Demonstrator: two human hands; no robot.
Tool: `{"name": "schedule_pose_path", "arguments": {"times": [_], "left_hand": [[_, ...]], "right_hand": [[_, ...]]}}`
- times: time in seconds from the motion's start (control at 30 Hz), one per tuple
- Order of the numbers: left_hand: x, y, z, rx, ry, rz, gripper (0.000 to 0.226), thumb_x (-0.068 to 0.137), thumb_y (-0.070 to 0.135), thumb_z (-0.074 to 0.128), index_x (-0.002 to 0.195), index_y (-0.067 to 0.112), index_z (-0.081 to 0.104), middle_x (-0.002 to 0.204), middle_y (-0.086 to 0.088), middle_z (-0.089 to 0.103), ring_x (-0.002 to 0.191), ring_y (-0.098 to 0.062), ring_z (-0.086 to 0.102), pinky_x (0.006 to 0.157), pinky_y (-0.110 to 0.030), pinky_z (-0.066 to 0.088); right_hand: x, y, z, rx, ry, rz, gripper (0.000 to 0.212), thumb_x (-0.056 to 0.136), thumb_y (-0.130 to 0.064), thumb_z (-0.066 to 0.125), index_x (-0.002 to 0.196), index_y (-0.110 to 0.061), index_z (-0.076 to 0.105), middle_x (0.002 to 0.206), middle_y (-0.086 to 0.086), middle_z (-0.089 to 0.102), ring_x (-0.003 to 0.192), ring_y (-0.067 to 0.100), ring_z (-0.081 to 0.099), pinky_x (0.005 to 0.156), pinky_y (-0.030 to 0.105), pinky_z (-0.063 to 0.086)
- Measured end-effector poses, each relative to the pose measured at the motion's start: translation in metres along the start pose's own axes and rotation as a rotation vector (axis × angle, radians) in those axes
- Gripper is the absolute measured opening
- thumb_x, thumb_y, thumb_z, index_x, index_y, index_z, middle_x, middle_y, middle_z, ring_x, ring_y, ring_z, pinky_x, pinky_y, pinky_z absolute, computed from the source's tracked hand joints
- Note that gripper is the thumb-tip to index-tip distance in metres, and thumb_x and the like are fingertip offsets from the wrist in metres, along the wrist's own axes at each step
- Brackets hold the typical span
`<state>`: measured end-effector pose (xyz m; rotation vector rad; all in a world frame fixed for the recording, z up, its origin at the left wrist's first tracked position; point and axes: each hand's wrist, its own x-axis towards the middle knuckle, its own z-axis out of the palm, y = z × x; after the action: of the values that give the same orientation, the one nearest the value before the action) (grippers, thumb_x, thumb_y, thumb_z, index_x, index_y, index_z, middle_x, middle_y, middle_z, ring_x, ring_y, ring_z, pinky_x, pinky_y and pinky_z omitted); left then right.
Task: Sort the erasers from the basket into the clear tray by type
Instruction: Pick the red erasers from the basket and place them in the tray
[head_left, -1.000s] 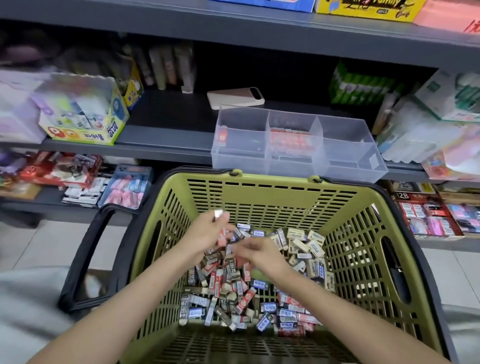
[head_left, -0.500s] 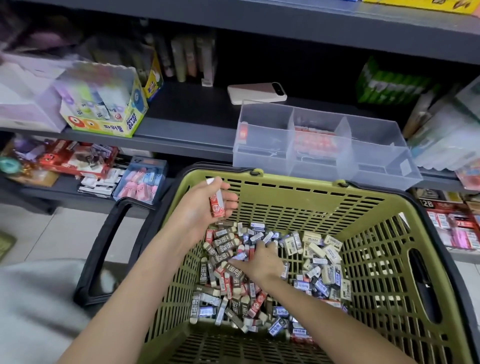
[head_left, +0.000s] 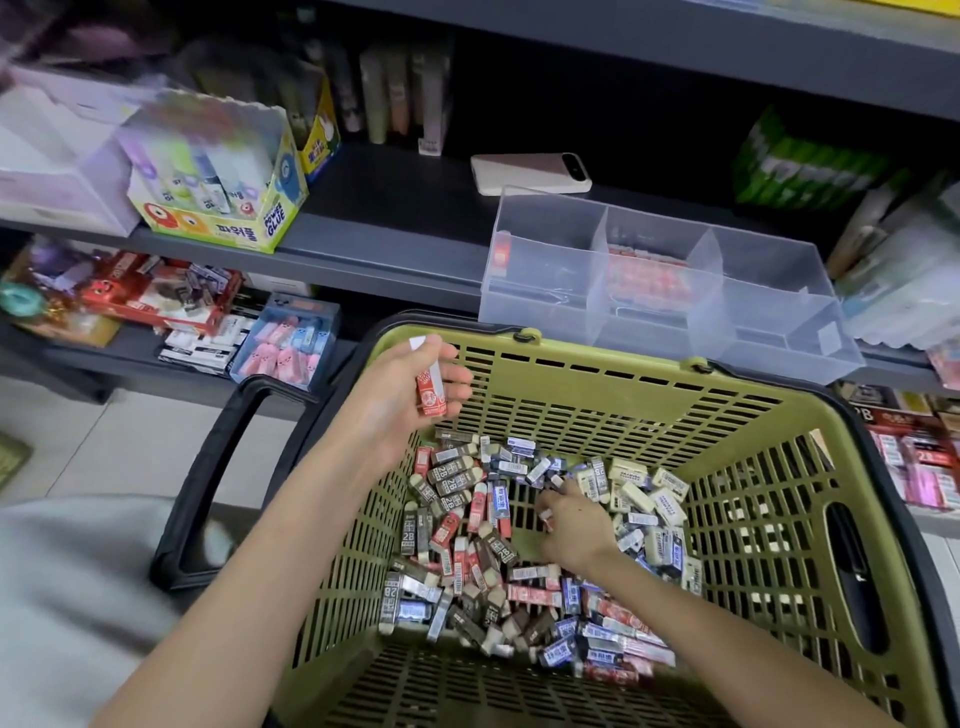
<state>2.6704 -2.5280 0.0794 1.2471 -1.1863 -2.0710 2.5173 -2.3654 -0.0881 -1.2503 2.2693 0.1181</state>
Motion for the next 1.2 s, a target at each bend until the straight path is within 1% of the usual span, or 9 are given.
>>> {"name": "schedule_pose_path", "arguments": {"times": [0.1, 0.3, 0.4, 0.53, 0.73, 0.9, 1.0, 1.1, 1.2], "left_hand": [[0.001, 0.0, 0.0, 0.007, 0.01, 0.003, 0.026, 0.1, 0.027, 0.043, 0.099, 0.007, 0.06, 0.076, -0.004, 0.069, 0.065, -0.014, 0.066, 0.059, -0.026, 0.053], [0.0, -0.008, 0.004, 0.086, -0.021, -0.026, 0.025, 0.1, 0.029, 0.043, 0.103, 0.009, 0.059, 0.076, -0.002, 0.069, 0.067, -0.012, 0.065, 0.061, -0.025, 0.053], [-0.001, -0.015, 0.011, 0.157, -0.067, -0.102, 0.024, 0.099, 0.029, 0.045, 0.104, 0.009, 0.058, 0.075, -0.003, 0.067, 0.065, -0.012, 0.065, 0.059, -0.022, 0.053], [-0.002, -0.033, 0.026, 0.291, -0.112, -0.223, 0.025, 0.098, 0.028, 0.047, 0.111, 0.009, 0.055, 0.082, -0.006, 0.066, 0.071, -0.015, 0.063, 0.07, -0.027, 0.053], [-0.016, -0.052, 0.043, 0.193, -0.375, -0.423, 0.043, 0.088, 0.044, 0.051, 0.117, 0.012, 0.056, 0.098, -0.009, 0.069, 0.086, -0.021, 0.069, 0.073, -0.034, 0.055], [-0.022, -0.055, 0.045, -0.022, -0.388, -0.452, 0.049, 0.067, 0.058, 0.067, 0.092, 0.015, 0.068, 0.074, -0.006, 0.07, 0.065, -0.017, 0.068, 0.06, -0.029, 0.057], [-0.02, -0.049, 0.038, -0.053, -0.363, -0.388, 0.046, 0.065, 0.045, 0.076, 0.097, 0.015, 0.061, 0.069, -0.003, 0.066, 0.054, -0.013, 0.059, 0.04, -0.016, 0.04], [-0.014, -0.042, 0.031, -0.05, -0.228, -0.352, 0.041, 0.071, 0.03, 0.075, 0.103, 0.014, 0.056, 0.063, -0.002, 0.059, 0.046, -0.01, 0.05, 0.036, -0.014, 0.032], [-0.006, -0.03, 0.021, -0.078, -0.14, -0.262, 0.03, 0.076, 0.025, 0.073, 0.097, 0.017, 0.054, 0.06, -0.002, 0.057, 0.045, -0.011, 0.051, 0.037, -0.017, 0.039]], "right_hand": [[0.0, -0.012, 0.002, 0.064, 0.017, 0.041, 0.039, 0.079, -0.033, 0.068, 0.11, -0.013, 0.056, 0.126, 0.011, 0.043, 0.066, 0.02, 0.06, 0.065, 0.028, 0.054], [-0.005, -0.006, -0.009, 0.231, 0.01, 0.069, 0.032, 0.079, -0.004, 0.064, 0.11, -0.011, 0.06, 0.121, 0.008, 0.054, 0.072, 0.015, 0.06, 0.058, 0.016, 0.049], [-0.013, 0.002, -0.037, 0.579, 0.006, 0.112, 0.031, 0.077, -0.009, 0.072, 0.107, -0.01, 0.063, 0.086, -0.001, 0.063, 0.058, 0.006, 0.056, 0.048, 0.014, 0.045], [-0.041, -0.005, -0.081, 1.045, 0.019, 0.052, 0.025, 0.073, -0.008, 0.078, 0.094, -0.013, 0.065, 0.085, 0.007, 0.065, 0.06, 0.009, 0.062, 0.054, 0.018, 0.051], [-0.068, -0.03, -0.123, 1.305, 0.158, -0.051, 0.02, 0.073, -0.005, 0.076, 0.09, -0.011, 0.067, 0.079, 0.003, 0.066, 0.067, 0.007, 0.064, 0.06, 0.018, 0.053], [-0.073, -0.057, -0.128, 1.194, 0.173, -0.181, 0.011, 0.089, -0.019, 0.062, 0.091, -0.015, 0.072, 0.075, -0.001, 0.069, 0.055, 0.005, 0.06, 0.048, 0.018, 0.047], [-0.07, -0.057, -0.131, 1.177, 0.142, -0.3, 0.023, 0.095, -0.021, 0.051, 0.094, -0.034, 0.07, 0.076, -0.009, 0.073, 0.064, 0.007, 0.066, 0.058, 0.016, 0.05], [-0.049, -0.049, -0.117, 1.218, 0.254, -0.201, 0.019, 0.095, -0.02, 0.05, 0.099, -0.026, 0.068, 0.074, -0.006, 0.073, 0.071, 0.003, 0.066, 0.069, 0.02, 0.049], [-0.024, -0.045, -0.075, 0.79, 0.142, -0.009, 0.029, 0.09, -0.034, 0.059, 0.072, -0.013, 0.066, 0.058, 0.002, 0.06, 0.051, 0.013, 0.052, 0.06, 0.027, 0.047]]}}
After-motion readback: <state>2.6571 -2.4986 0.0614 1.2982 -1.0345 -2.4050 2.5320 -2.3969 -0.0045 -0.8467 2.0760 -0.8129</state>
